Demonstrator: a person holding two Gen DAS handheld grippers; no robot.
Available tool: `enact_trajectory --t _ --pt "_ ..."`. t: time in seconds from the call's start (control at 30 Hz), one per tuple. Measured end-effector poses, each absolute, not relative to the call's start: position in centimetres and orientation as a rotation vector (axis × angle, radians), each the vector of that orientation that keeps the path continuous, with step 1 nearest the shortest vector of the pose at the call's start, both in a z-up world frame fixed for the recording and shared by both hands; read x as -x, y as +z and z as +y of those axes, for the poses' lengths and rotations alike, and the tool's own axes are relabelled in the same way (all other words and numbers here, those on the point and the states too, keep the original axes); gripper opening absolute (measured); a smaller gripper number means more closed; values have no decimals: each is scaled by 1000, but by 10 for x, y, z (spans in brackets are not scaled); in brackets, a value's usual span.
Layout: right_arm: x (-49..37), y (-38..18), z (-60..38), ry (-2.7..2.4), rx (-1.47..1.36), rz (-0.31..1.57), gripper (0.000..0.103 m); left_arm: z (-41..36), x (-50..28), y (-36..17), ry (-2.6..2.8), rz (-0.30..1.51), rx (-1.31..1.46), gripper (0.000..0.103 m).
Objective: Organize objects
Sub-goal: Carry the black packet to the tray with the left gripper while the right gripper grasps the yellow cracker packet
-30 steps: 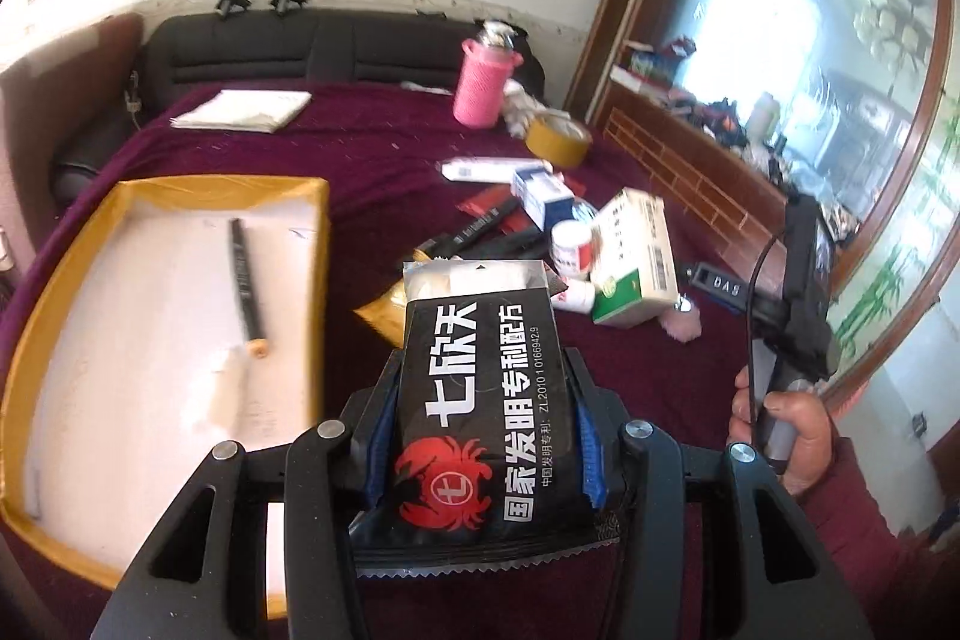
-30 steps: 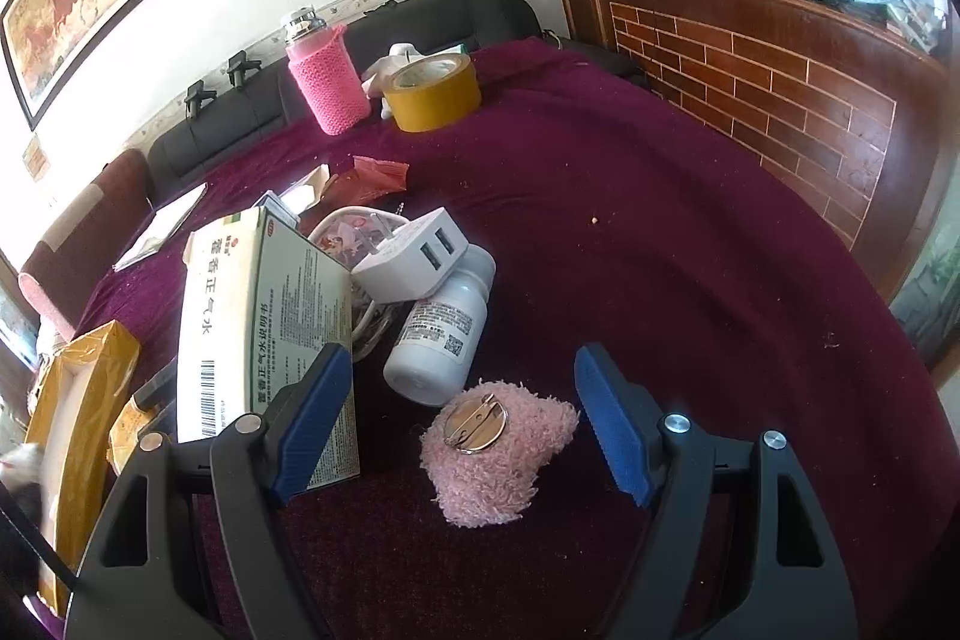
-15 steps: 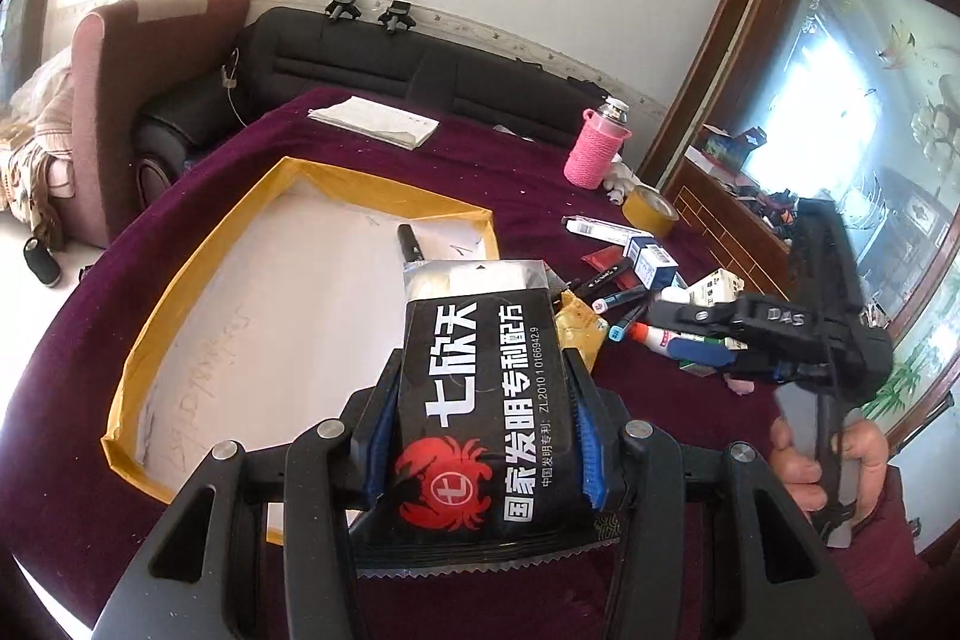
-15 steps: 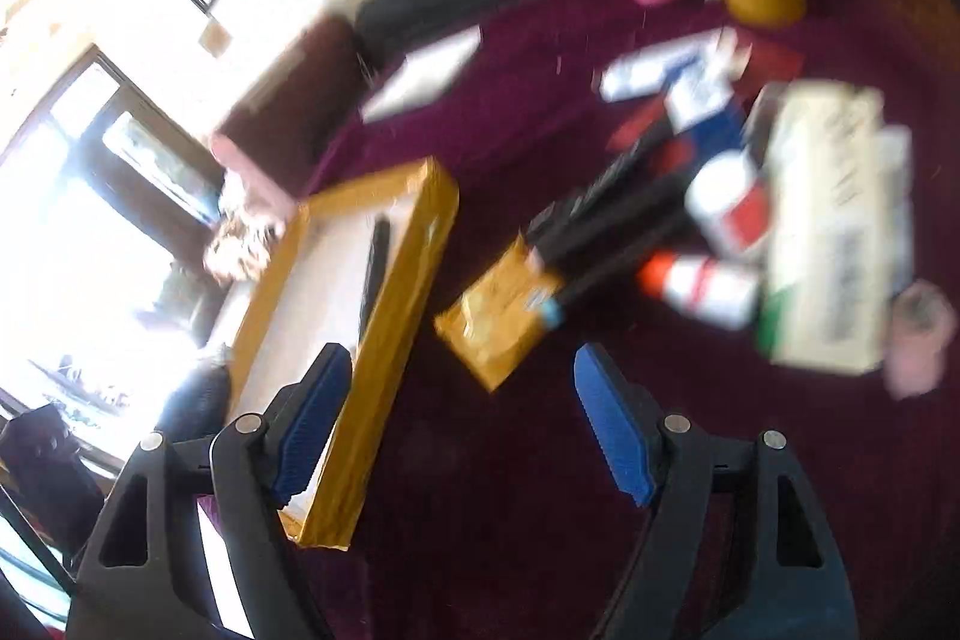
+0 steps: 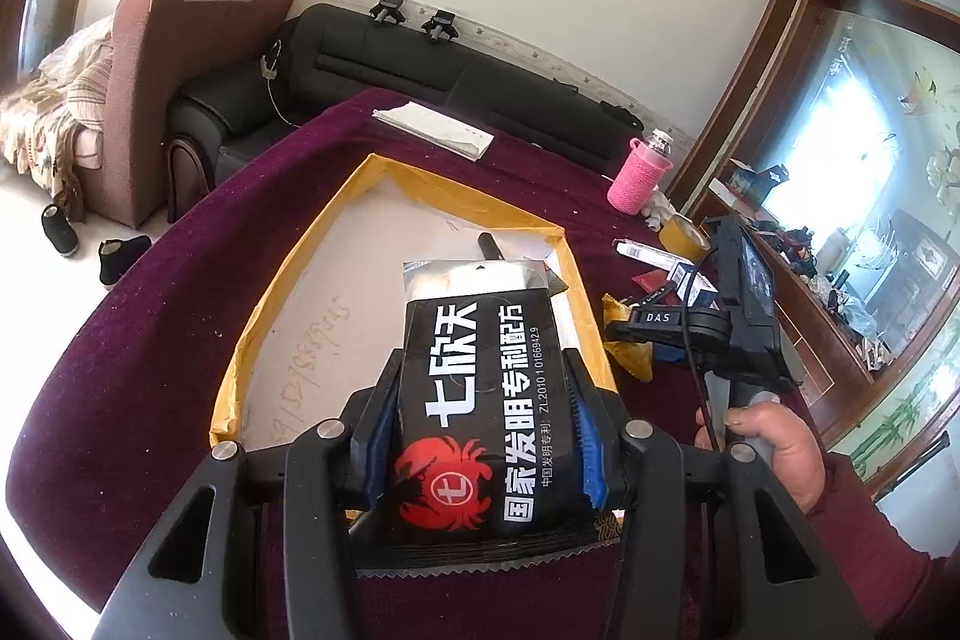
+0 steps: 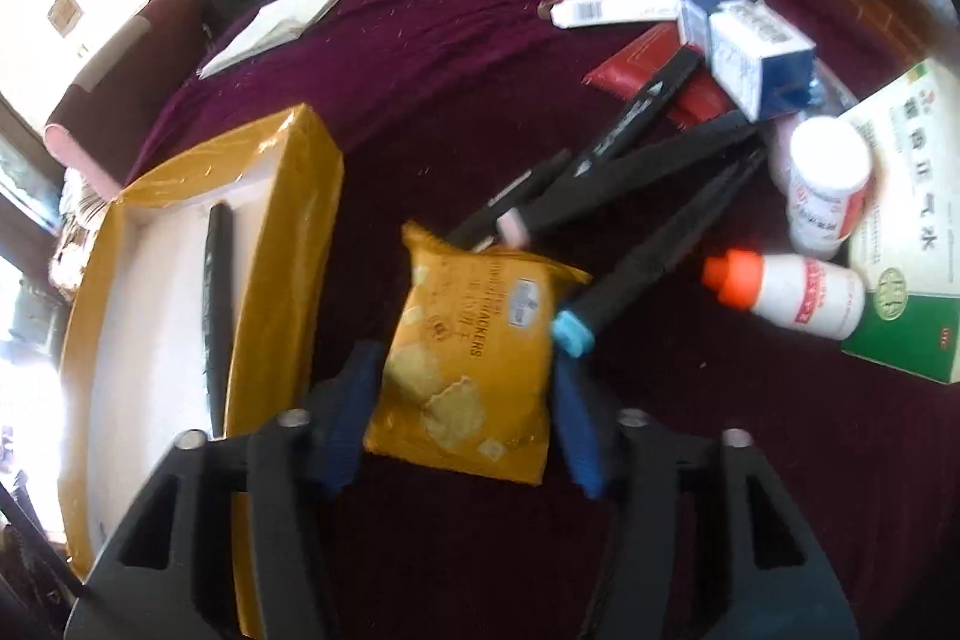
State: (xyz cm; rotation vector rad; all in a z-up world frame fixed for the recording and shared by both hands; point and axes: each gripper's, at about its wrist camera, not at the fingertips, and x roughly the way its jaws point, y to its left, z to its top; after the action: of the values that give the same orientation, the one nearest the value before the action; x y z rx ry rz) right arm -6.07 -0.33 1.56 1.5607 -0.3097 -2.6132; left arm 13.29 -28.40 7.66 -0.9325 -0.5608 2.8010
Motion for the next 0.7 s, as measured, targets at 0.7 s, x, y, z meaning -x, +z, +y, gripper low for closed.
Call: enact_trajectory --t 0.7 --pt "79 84 -63 -2331 -1330 -351 44 -292 30 70 2786 -399 1289 43"
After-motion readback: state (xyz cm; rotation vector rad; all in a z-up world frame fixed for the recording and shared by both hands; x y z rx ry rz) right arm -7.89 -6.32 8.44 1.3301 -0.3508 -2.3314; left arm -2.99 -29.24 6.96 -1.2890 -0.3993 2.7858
